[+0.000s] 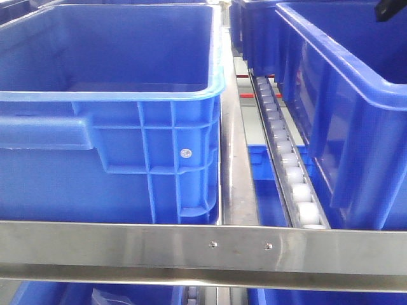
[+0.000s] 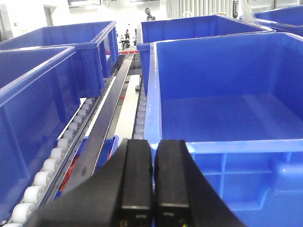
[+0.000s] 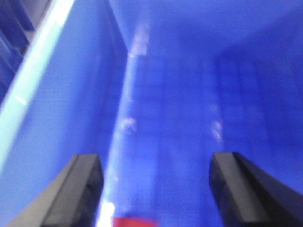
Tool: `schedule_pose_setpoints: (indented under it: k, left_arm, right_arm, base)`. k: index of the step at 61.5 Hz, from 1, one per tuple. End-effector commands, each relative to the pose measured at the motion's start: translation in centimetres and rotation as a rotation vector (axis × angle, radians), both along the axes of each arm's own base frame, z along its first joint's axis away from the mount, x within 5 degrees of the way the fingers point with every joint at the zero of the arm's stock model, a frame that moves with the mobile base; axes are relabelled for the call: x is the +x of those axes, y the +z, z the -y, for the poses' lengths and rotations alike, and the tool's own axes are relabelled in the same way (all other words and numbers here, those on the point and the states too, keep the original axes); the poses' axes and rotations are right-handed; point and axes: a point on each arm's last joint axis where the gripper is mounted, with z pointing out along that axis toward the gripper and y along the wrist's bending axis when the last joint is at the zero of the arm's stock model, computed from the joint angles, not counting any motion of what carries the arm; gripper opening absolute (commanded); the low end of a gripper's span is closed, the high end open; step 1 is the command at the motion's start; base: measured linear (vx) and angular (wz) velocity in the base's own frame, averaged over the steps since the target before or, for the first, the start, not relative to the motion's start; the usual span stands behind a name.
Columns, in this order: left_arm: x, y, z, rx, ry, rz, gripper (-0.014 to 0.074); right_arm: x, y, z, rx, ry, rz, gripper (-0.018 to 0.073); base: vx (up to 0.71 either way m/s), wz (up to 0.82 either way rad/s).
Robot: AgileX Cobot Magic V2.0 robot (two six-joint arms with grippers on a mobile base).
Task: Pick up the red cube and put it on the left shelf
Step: 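Lower the red cube into the blue bin and open the right gripper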
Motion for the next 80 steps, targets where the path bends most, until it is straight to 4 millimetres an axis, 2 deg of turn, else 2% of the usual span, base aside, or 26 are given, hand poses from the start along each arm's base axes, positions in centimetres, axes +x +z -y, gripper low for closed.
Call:
schedule_pose_setpoints:
  k: [1, 5, 8, 15, 19, 23, 32, 42, 54, 80]
  left_arm:
    - [0.1, 0.0, 0.0, -0.008, 0.003, 0.052, 0.0106]
    - [0.1, 0.0, 0.0, -0.008, 0.003, 0.052, 0.0106]
    - [0.1, 0.0, 0.0, -0.008, 0.003, 0.052, 0.0106]
    - [0.1, 0.0, 0.0, -0.008, 0.003, 0.052, 0.0106]
    - [0.1, 0.0, 0.0, -0.008, 0.003, 0.052, 0.0106]
    - [0.1, 0.0, 0.0, -0.008, 0.003, 0.052, 0.0106]
    - [0.1, 0.0, 0.0, -0.008, 0.003, 0.052, 0.0106]
    - [0.1, 0.0, 0.0, -0.008, 0.003, 0.052, 0.0106]
    - [0.1, 0.0, 0.0, -0.008, 0.003, 0.052, 0.0106]
    - [0.1, 0.0, 0.0, -0.008, 0.003, 0.052, 0.0106]
  right_arm:
    - [-0.7, 2.8, 0.2, -0.009, 0.006, 0.112, 0.0511]
    - [-1.7, 2.9, 0.2, -0.009, 0.005, 0.118, 0.0434]
    - [-2.6, 2.7, 0.3, -0.013, 0.009, 0.121, 0.0337]
    - [-5.8, 1.9, 0.5, -0.073, 0.029, 0.136, 0.0033]
    - [-8.3, 1.1, 0.6, -0.107, 0.048, 0.165, 0.0074]
    - [-10.6, 0.4, 0.5, -0.125, 0.072, 0.217, 0.0048]
    - [-15.7, -1.1, 0.3, -0.107, 0.115, 0.392, 0.0049]
    - [-19.4, -2.4, 0.4, -0.103, 0.121, 0.506, 0.0049]
    - [-20.8, -3.5, 0.5, -0.104, 0.117, 0.535, 0.0049]
    - [-20.8, -3.7, 0.5, -0.105, 0.115, 0.526, 0.0049]
  base:
    - [0.0, 0.0]
    - [0.0, 0.0]
    - [0.0, 0.0]
    - [0.0, 0.0]
    - [0.0, 0.0]
    - [0.0, 0.0]
    - [0.0, 0.0]
    - [0.0, 0.0]
    - [0.0, 0.0]
    - [0.0, 0.0]
